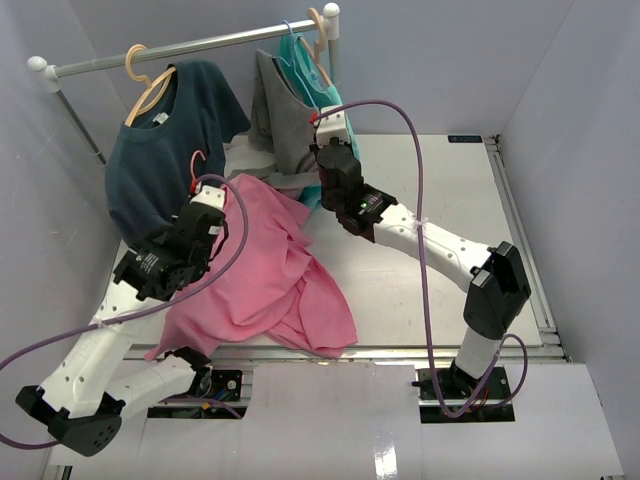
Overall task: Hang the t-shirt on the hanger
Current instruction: Place the hanger at the clothesline.
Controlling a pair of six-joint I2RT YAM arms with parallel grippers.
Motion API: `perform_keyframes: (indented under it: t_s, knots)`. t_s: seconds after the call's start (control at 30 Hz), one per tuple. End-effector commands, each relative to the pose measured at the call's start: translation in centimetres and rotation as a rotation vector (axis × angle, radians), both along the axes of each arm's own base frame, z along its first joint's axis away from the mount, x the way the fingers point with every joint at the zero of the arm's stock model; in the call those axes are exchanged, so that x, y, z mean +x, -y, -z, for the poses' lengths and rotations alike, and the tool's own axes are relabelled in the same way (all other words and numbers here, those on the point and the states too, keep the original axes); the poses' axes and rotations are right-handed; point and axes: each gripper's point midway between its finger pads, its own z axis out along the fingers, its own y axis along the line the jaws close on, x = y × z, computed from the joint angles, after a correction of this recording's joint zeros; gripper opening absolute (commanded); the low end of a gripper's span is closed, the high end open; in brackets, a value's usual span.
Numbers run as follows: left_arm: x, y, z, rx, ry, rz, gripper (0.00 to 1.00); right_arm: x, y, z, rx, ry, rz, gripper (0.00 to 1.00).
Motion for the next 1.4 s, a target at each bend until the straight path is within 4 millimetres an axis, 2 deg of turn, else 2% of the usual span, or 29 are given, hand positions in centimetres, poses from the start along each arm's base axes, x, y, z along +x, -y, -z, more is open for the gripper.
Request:
perform_keyframes:
  t_s: [0.0,0.07,0.13,0.17,0.23,0.3,0.4,0.5,0.6,0.77,0.87,0.97,1.1,1.23,1.27,1.37]
  knots:
    - [-0.5,-1.5,-2.9,-0.024,0.097,-0.088,0.0,-0.4,1.9,-3.0,0.039,0.045,0.017,0.29]
    - [-0.4,-1.3,-3.6,-0.045,0.122,-0.074,0.0,-0.6,1.6,-2.9,0.047,0.035,-0.01,0.29]
    - [1.1,0.0,-5.6,-0.064,0.211,0.026,0.0,-0.7,1.0,-3.0,0.057,0.024,-0.045,0.29]
    - [1.7,0.3,-6.1,-0.051,0.249,0.056,0.0,-1.1,0.0,-2.8,0.063,0.002,-0.107,0.31]
    - [3.0,0.9,-8.6,-0.041,0.357,0.115,0.0,-1.5,-0.8,-2.8,0.073,-0.012,-0.154,0.34]
    - [3.9,1.2,-9.9,-0.019,0.405,0.137,0.0,-1.9,-1.5,-2.9,0.085,-0.027,-0.205,0.37]
    - [4.4,-0.4,-13.3,0.073,0.44,0.055,0.0,-2.2,-1.7,-2.4,0.07,-0.047,-0.228,0.37]
    - [5.5,-0.3,-15.4,0.113,0.433,0.034,0.0,-2.0,-1.4,-1.9,0.045,-0.052,-0.204,0.37]
    - [6.4,0.5,-15.8,0.112,0.386,0.04,0.0,-1.7,-1.4,-1.1,0.021,-0.06,-0.195,0.37]
    - [8.0,2.4,-12.5,0.087,0.215,0.075,0.0,-1.5,-1.4,-0.7,0.002,-0.063,-0.187,0.37]
    - [9.0,4.0,-12.1,0.037,0.236,0.138,0.0,-1.7,-1.0,-1.1,0.003,-0.058,-0.182,0.38]
    - [10.5,5.9,-13.8,-0.024,0.328,0.224,0.0,-2.4,-0.7,-1.8,0.024,-0.05,-0.204,0.38]
    - [12.2,6.9,-16.0,-0.037,0.387,0.243,0.0,-4.0,-0.5,-3.7,0.083,-0.028,-0.271,0.41]
    - [14.1,7.7,-15.8,-0.02,0.385,0.259,0.0,-5.8,0.3,-3.9,0.139,-0.008,-0.325,0.55]
    - [14.4,7.2,-15.8,-0.009,0.388,0.231,0.0,-6.1,0.5,-4.5,0.184,0.02,-0.331,0.59]
    - [15.3,6.1,-15.7,-0.008,0.39,0.199,0.0,-8.4,2.0,-4.5,0.238,0.059,-0.379,0.7]
